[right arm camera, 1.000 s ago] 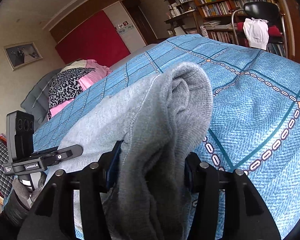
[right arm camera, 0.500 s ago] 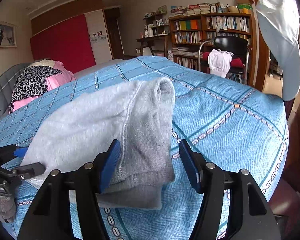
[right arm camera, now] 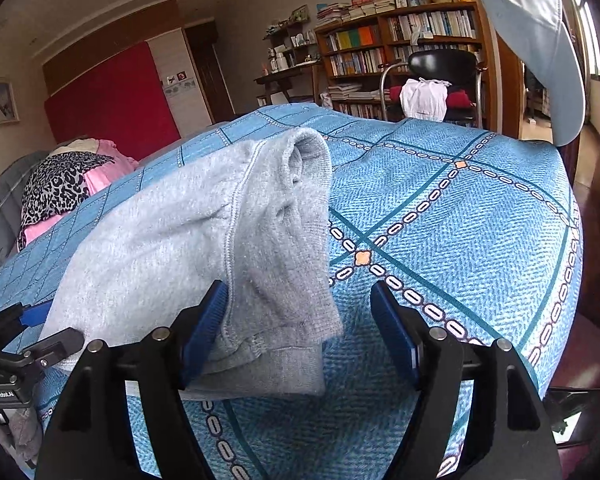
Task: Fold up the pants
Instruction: 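Open both grippers and withdraw from the folded sweatpants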
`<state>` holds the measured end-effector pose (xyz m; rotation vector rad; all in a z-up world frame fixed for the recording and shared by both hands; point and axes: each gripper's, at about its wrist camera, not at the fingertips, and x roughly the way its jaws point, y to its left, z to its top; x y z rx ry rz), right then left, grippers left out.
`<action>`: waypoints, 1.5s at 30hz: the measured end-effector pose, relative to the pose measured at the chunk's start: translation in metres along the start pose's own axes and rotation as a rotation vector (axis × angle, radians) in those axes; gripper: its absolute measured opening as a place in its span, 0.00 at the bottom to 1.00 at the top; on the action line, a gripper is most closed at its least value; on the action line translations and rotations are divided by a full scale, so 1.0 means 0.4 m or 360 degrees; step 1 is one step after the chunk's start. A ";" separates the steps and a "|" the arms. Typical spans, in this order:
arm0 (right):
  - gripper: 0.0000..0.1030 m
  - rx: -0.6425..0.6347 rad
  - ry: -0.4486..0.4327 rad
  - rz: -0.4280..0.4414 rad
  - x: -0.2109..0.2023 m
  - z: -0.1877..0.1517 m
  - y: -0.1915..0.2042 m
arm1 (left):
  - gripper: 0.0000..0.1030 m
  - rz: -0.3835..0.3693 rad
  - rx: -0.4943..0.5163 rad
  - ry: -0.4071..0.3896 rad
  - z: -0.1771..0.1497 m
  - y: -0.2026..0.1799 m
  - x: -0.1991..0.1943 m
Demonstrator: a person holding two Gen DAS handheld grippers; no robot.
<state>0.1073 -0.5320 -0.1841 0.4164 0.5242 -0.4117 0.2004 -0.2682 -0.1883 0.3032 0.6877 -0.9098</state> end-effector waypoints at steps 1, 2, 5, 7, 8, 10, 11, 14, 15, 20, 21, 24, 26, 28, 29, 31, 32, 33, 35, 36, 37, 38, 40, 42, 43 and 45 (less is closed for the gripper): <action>0.73 0.0044 -0.0005 0.0005 -0.011 -0.006 0.001 | 0.83 0.0011 -0.0004 -0.0008 0.000 0.000 -0.001; 0.73 0.0093 -0.0008 0.0023 -0.021 -0.012 0.000 | 0.84 0.0018 -0.0010 -0.0012 0.001 0.001 -0.001; 0.73 0.0154 -0.0041 0.0032 -0.055 -0.031 0.006 | 0.84 0.0037 -0.0014 -0.0038 -0.004 0.001 -0.007; 0.74 0.0140 -0.0076 0.0005 -0.083 -0.037 0.016 | 0.84 0.0062 -0.0010 -0.0072 -0.007 -0.004 -0.018; 0.76 0.0131 -0.0092 -0.0008 -0.096 -0.041 0.021 | 0.84 0.0074 -0.0009 -0.0088 -0.008 -0.006 -0.023; 0.78 0.0105 -0.0127 -0.0030 -0.120 -0.046 0.041 | 0.91 0.0096 -0.0017 -0.0110 -0.009 -0.005 -0.031; 0.79 0.0084 -0.0145 -0.0041 -0.130 -0.049 0.052 | 0.93 0.0097 -0.0030 -0.0120 -0.007 -0.003 -0.034; 0.88 -0.0029 -0.0216 -0.0076 -0.156 -0.054 0.092 | 0.93 0.0097 -0.0088 -0.0137 -0.007 0.013 -0.044; 0.89 -0.0063 -0.0237 -0.0079 -0.163 -0.057 0.104 | 0.93 0.0099 -0.0109 -0.0144 -0.006 0.018 -0.046; 0.95 -0.0120 -0.0286 -0.0077 -0.179 -0.060 0.142 | 0.93 0.0107 -0.0169 -0.0192 -0.011 0.025 -0.067; 0.96 -0.0119 -0.0284 -0.0078 -0.179 -0.059 0.145 | 0.93 0.0112 -0.0169 -0.0201 -0.012 0.025 -0.072; 0.96 -0.0118 -0.0278 -0.0091 -0.180 -0.059 0.152 | 0.93 0.0147 -0.0152 -0.0224 -0.015 0.017 -0.084; 0.96 -0.0120 -0.0274 -0.0104 -0.179 -0.059 0.155 | 0.93 0.0171 -0.0131 -0.0230 -0.016 0.010 -0.087; 0.97 -0.0141 -0.0266 -0.0114 -0.175 -0.057 0.153 | 0.93 0.0189 -0.0107 -0.0228 -0.016 0.001 -0.088; 0.97 -0.0159 -0.0263 -0.0123 -0.174 -0.057 0.156 | 0.93 0.0198 -0.0096 -0.0223 -0.016 -0.003 -0.088; 0.97 -0.0204 -0.0264 -0.0156 -0.170 -0.062 0.167 | 0.93 0.0214 -0.0083 -0.0208 -0.017 -0.011 -0.086; 0.97 -0.0224 -0.0263 -0.0170 -0.168 -0.063 0.171 | 0.93 0.0220 -0.0078 -0.0201 -0.016 -0.013 -0.084; 0.97 -0.0241 -0.0260 -0.0180 -0.167 -0.065 0.176 | 0.93 0.0221 -0.0070 -0.0200 -0.017 -0.016 -0.083; 0.97 -0.0262 -0.0258 -0.0187 -0.165 -0.068 0.182 | 0.93 0.0225 -0.0064 -0.0194 -0.017 -0.019 -0.079; 0.97 -0.0270 -0.0258 -0.0192 -0.162 -0.069 0.182 | 0.93 0.0223 -0.0061 -0.0193 -0.017 -0.020 -0.078; 0.97 -0.0278 -0.0258 -0.0199 -0.161 -0.071 0.184 | 0.93 0.0221 -0.0057 -0.0194 -0.017 -0.021 -0.078; 0.97 -0.0284 -0.0257 -0.0202 -0.160 -0.071 0.183 | 0.93 0.0222 -0.0051 -0.0196 -0.016 -0.024 -0.077; 0.97 -0.0290 -0.0250 -0.0205 -0.156 -0.073 0.185 | 0.93 0.0237 -0.0030 -0.0199 -0.017 -0.031 -0.077; 0.97 -0.0291 -0.0245 -0.0204 -0.153 -0.074 0.184 | 0.93 0.0258 -0.0003 -0.0198 -0.018 -0.039 -0.075; 0.97 -0.0291 -0.0243 -0.0204 -0.151 -0.074 0.184 | 0.93 0.0267 0.0008 -0.0197 -0.019 -0.043 -0.074; 0.97 -0.0293 -0.0241 -0.0204 -0.151 -0.074 0.184 | 0.93 0.0274 0.0020 -0.0197 -0.018 -0.048 -0.073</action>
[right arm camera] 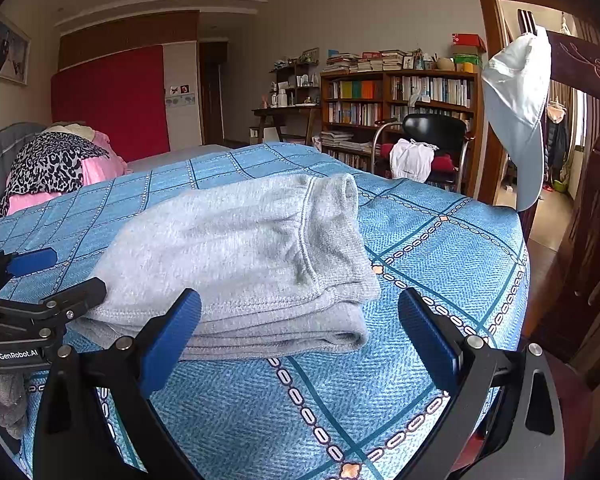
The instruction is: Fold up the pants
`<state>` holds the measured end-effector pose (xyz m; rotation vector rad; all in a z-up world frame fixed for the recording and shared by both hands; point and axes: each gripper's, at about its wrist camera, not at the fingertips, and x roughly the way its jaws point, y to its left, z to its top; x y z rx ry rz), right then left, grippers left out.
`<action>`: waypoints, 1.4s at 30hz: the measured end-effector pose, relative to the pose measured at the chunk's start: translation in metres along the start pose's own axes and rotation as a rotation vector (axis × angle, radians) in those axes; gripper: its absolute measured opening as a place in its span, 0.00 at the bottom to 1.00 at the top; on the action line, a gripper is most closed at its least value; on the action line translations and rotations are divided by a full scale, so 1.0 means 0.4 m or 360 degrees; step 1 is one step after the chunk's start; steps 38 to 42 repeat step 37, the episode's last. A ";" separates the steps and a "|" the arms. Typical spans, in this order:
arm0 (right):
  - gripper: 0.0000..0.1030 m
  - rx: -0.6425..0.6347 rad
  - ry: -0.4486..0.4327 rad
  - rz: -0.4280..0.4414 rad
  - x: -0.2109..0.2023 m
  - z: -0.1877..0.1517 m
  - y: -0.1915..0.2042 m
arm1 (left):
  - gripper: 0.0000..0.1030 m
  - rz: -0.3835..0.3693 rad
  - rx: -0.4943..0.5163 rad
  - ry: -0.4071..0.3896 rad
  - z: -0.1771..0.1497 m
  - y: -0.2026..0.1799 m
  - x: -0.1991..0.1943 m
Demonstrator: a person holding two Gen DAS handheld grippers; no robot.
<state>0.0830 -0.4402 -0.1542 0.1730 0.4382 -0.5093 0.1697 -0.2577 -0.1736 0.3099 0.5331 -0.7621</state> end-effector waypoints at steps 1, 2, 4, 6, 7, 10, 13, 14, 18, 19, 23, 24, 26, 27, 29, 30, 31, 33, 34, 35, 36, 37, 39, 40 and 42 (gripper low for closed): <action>0.97 -0.0003 0.0000 -0.0002 0.001 0.000 0.001 | 0.93 -0.0002 0.0001 -0.0001 0.000 -0.001 0.000; 0.97 -0.0007 0.0000 -0.0004 0.002 -0.001 0.003 | 0.93 -0.0004 0.0002 0.0000 0.001 -0.002 0.002; 0.97 -0.0016 0.0001 -0.0003 0.004 0.000 0.005 | 0.93 -0.0005 0.0001 0.0000 -0.001 -0.002 0.001; 0.97 -0.0026 0.0001 -0.0004 0.005 -0.001 0.008 | 0.93 -0.0006 0.0004 0.0000 0.000 -0.003 0.002; 0.97 -0.0030 0.0001 -0.0004 0.007 -0.001 0.010 | 0.93 -0.0006 0.0006 0.0000 0.000 -0.004 0.002; 0.97 -0.0028 0.0003 -0.0003 0.006 -0.001 0.008 | 0.93 -0.0010 0.0011 -0.0001 -0.002 -0.006 0.001; 0.97 -0.0022 0.0005 -0.0003 0.009 -0.002 0.008 | 0.93 -0.0010 0.0014 -0.0009 -0.002 -0.007 0.000; 0.97 -0.0022 0.0005 -0.0002 0.009 -0.002 0.008 | 0.93 -0.0010 0.0015 -0.0011 -0.002 -0.006 0.000; 0.97 -0.0023 0.0006 -0.0001 0.009 -0.003 0.008 | 0.93 -0.0007 0.0015 -0.0017 -0.002 -0.005 0.001; 0.97 -0.0023 0.0005 0.0000 0.009 -0.003 0.008 | 0.93 -0.0004 0.0015 -0.0018 -0.002 -0.005 0.002; 0.97 -0.0020 0.0008 0.0005 0.014 -0.005 0.008 | 0.93 0.0001 0.0023 -0.0021 -0.002 -0.008 0.003; 0.97 -0.0019 0.0009 0.0005 0.015 -0.006 0.008 | 0.93 0.0003 0.0027 -0.0023 -0.003 -0.010 0.002; 0.97 -0.0017 0.0011 0.0008 0.016 -0.006 0.008 | 0.93 0.0004 0.0033 -0.0024 -0.003 -0.011 0.003; 0.97 -0.0010 0.0016 0.0014 0.018 -0.006 0.007 | 0.93 0.0005 0.0034 -0.0022 -0.002 -0.012 0.003; 0.97 0.0014 0.0026 0.0030 0.019 -0.005 0.002 | 0.93 0.0005 0.0036 -0.0014 -0.002 -0.012 0.006; 0.97 0.0024 0.0029 0.0034 0.019 -0.005 0.001 | 0.93 0.0004 0.0035 -0.0008 -0.002 -0.012 0.007; 0.97 0.0028 0.0031 0.0035 0.019 -0.004 0.000 | 0.93 0.0007 0.0029 -0.0003 -0.002 -0.010 0.008; 0.97 0.0028 0.0034 0.0033 0.018 -0.003 0.001 | 0.93 0.0009 0.0009 0.0009 -0.003 -0.008 0.009; 0.97 0.0029 0.0036 0.0035 0.018 -0.003 0.001 | 0.93 0.0006 -0.0002 0.0017 -0.002 -0.004 0.011; 0.97 0.0030 0.0039 0.0038 0.018 -0.003 0.002 | 0.93 0.0006 -0.0016 0.0025 -0.003 0.001 0.012; 0.97 0.0030 0.0040 0.0042 0.016 -0.003 0.004 | 0.93 0.0007 -0.0030 0.0034 -0.003 0.006 0.012; 0.97 0.0028 0.0040 0.0046 0.015 -0.002 0.007 | 0.93 0.0004 -0.0045 0.0046 -0.004 0.012 0.013; 0.97 0.0028 0.0040 0.0046 0.015 -0.002 0.007 | 0.93 0.0004 -0.0045 0.0046 -0.004 0.012 0.013; 0.97 0.0028 0.0040 0.0046 0.015 -0.002 0.007 | 0.93 0.0004 -0.0045 0.0046 -0.004 0.012 0.013; 0.97 0.0028 0.0040 0.0046 0.015 -0.002 0.007 | 0.93 0.0004 -0.0045 0.0046 -0.004 0.012 0.013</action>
